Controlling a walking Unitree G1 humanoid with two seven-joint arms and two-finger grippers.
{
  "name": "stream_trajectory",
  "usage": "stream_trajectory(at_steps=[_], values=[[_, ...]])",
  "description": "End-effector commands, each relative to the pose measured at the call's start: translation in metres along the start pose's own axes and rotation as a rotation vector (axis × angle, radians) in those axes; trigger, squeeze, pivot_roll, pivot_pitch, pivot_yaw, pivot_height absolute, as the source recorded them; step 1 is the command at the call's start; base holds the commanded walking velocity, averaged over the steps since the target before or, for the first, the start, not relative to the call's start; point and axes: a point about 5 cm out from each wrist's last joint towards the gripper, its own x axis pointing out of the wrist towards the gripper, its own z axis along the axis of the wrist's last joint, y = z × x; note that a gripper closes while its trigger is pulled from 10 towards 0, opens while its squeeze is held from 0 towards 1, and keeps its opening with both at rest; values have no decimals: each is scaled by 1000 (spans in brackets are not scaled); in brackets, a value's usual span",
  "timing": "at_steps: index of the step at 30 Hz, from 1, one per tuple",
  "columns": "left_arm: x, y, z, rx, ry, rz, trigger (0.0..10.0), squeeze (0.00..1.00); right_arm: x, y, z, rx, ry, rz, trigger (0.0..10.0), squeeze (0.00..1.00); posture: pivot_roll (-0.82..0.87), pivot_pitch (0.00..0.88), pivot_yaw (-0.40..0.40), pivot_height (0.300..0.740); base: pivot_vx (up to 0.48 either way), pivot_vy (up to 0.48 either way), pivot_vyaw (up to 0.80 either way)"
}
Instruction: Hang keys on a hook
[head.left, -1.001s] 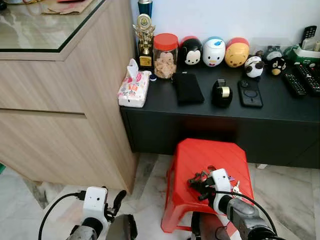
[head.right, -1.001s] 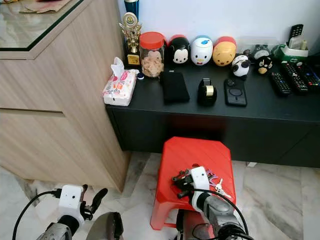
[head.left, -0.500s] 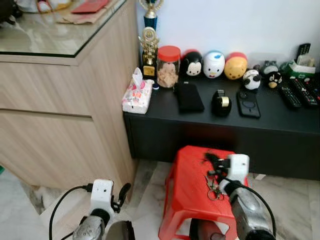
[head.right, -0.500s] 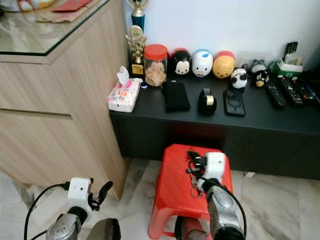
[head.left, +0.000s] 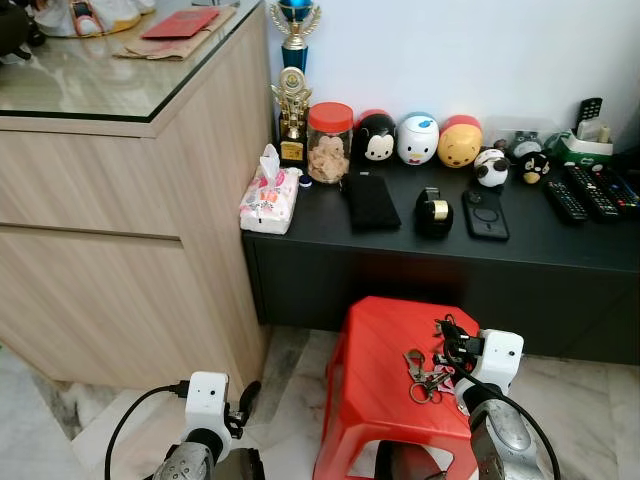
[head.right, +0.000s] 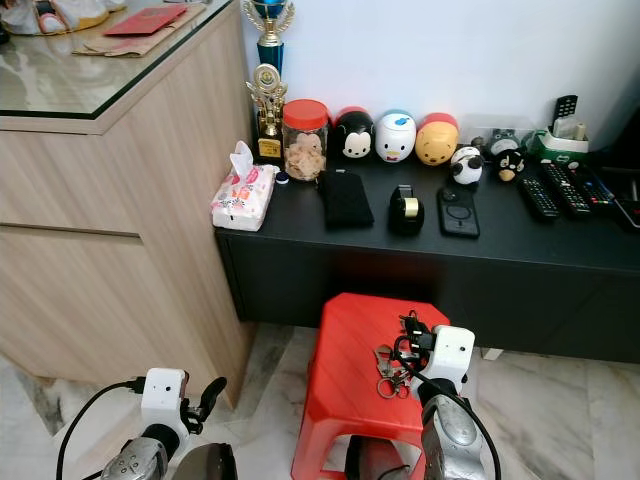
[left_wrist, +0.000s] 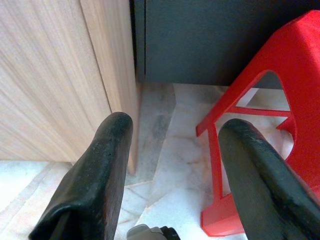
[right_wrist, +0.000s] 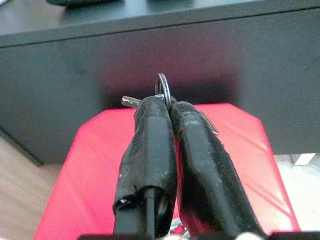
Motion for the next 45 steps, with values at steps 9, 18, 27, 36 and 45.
stream_trajectory(at_steps=[9,18,27,36,45], values=[[3,-1,-4,-1,-4,-6,10000,0,6,-7,17,-12,-54,-55,10000,0,-19,0,-48,612,-312,0,0],[6,-5,-2,8,-21,-21,10000,0,8,-5,20,-14,-65,-51,10000,0,-20,0,-49,612,-315,0,0],[7,-4,0,14,-32,-16,10000,0,9,-5,24,-2,-83,-47,10000,0,-16,0,-50,626,-278,0,0],[6,-2,-3,11,-37,-6,10000,0,9,-4,25,2,-85,-48,10000,0,-6,0,-56,661,0,0,0],[4,-1,-3,-1,-44,-4,10000,0,9,-2,24,12,-83,-47,10000,0,-1,0,-57,711,0,0,0]])
